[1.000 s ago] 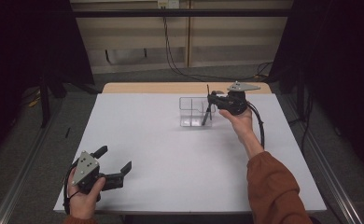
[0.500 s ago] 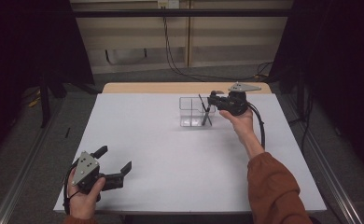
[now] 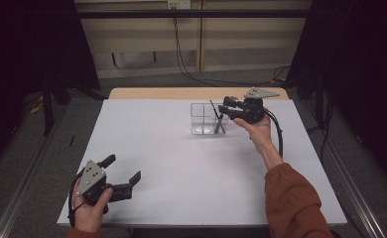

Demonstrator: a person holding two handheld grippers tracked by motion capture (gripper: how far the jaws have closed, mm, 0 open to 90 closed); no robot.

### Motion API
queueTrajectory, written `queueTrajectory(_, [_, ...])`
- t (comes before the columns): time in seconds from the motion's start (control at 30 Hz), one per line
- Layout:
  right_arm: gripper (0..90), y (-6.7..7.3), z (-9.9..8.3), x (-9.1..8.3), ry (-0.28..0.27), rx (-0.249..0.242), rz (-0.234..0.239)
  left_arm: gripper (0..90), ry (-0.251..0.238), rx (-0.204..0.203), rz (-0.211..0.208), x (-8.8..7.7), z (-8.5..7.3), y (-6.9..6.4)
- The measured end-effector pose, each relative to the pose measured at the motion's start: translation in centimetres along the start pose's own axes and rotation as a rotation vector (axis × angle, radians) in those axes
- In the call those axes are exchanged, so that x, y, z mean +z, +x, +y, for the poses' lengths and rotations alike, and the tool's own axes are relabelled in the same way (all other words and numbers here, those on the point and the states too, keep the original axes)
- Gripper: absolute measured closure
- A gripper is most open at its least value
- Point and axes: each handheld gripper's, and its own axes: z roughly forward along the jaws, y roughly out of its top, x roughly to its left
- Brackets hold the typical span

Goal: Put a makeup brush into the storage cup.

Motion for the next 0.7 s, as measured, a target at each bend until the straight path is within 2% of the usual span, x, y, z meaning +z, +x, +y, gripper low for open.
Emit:
queueTrajectory(0.23, [30.3, 0.4, -0.3, -0.2, -0.01, -0.013, -0.006, 1.2, 0.004, -0.014, 0.005, 0.2, -0.1, 0.1])
queueTrajectory(0.27, [24.3, 0.5, -0.3, -0.2, -0.005, -0.009, -0.018, 1.2, 0.004, -0.018, 0.008, 0.2, -0.1, 0.1])
queueTrajectory(0.37, [18.8, 0.6, -0.5, -0.5, -0.014, 0.002, -0.024, 1.2, 0.009, -0.019, 0.011, 0.2, -0.1, 0.1])
queueTrajectory(0.43, [10.2, 0.7, -0.5, -0.6, -0.012, 0.015, -0.04, 1.2, 0.008, -0.02, 0.016, 0.2, -0.2, 0.1])
queueTrajectory(0.6, [5.6, 0.7, -0.5, -1.1, -0.033, 0.043, -0.065, 1.2, 0.009, -0.012, 0.016, 0.1, -0.1, 0.0])
queueTrajectory(0.7, [1.7, 0.8, -0.5, -1.3, -0.035, 0.03, -0.066, 1.2, 0.006, -0.001, 0.015, -0.2, -0.2, 0.0])
